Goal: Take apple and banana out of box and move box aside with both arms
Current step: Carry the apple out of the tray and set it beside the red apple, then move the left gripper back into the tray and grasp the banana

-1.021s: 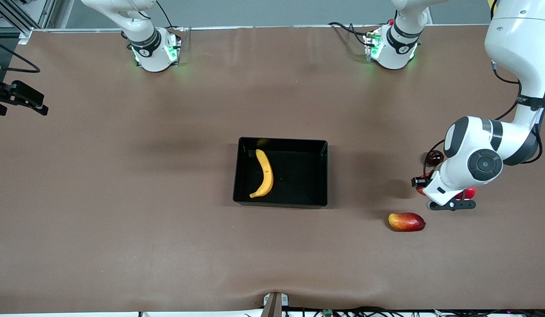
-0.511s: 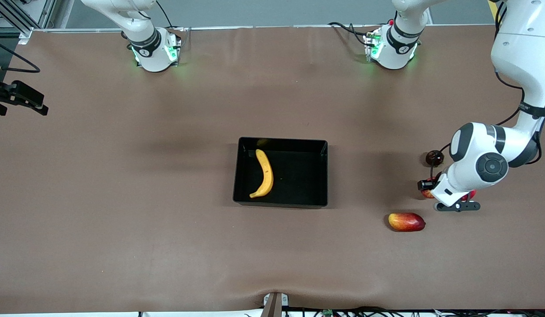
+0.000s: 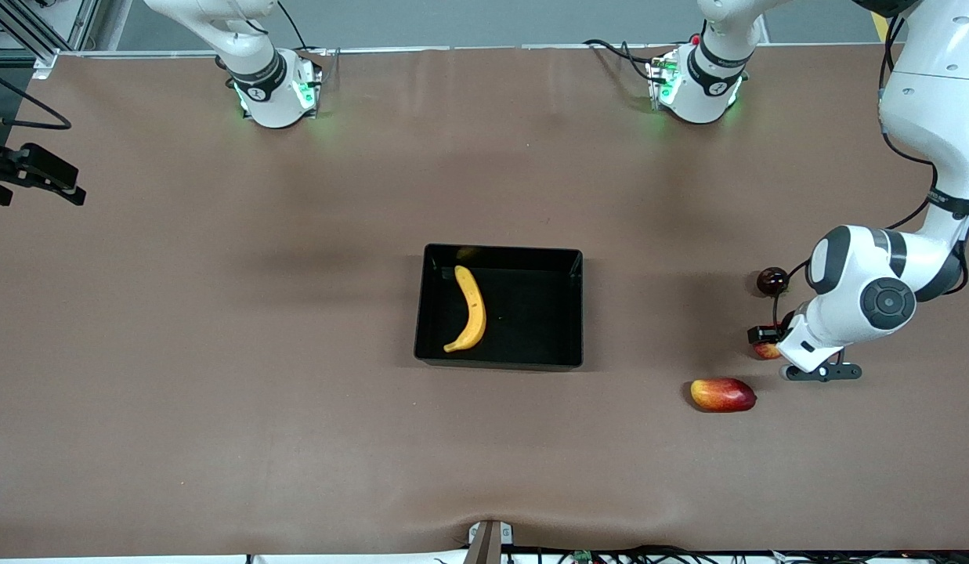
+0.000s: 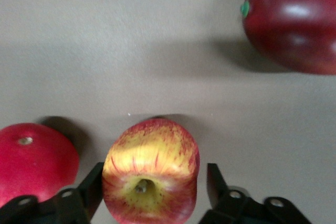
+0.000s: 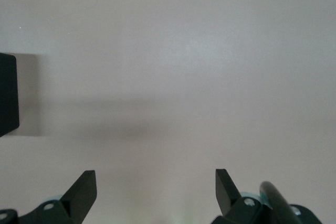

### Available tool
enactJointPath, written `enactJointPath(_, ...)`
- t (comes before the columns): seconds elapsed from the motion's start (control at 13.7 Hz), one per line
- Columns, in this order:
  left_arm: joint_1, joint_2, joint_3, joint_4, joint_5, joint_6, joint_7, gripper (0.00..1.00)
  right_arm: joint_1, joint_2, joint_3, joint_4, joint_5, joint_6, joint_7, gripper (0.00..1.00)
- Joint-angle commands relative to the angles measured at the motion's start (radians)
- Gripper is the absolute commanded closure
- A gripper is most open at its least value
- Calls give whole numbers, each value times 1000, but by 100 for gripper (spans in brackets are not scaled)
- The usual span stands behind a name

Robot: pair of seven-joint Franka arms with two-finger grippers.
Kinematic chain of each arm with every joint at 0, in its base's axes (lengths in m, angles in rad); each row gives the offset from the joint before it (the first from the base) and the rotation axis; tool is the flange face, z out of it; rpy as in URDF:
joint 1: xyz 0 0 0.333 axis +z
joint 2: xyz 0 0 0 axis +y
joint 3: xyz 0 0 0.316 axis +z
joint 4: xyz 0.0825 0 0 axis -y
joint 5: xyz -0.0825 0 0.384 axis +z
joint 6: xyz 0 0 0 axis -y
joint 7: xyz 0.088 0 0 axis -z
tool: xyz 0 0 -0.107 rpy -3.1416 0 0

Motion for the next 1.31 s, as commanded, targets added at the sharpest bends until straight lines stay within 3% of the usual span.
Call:
enactJointPath(0.0,3,-59,-16,6,11,-13,2,0,-19,11,14,23,-3,-7,12,0)
enactJointPath(0.15,2,-111,-54,8,8,-45,-10,0,-19,11,14,23,-3,-7,12,0)
enactJointPath(0.36,0,-169,-166,8,6,-97,-50,0,-19,11,14,23,-3,-7,12,0)
enactJointPath(0.66,-47,-159,-344,8,6,-120,-313,0,-19,11,14,23,-2,-7,12,0)
enactJointPath(0.88,-249,-84,-350,103,6,-119,-471,0,-19,13,15,23,-2,-6,12,0)
enactJointPath(1.09,-438,54,-336,239,18,-119,-602,0,-17,15,15,23,-2,-4,12,0)
enactJointPath(1.24,-608,111,-223,337,24,-117,-627,0,-19,27,15,23,-2,14,8,0)
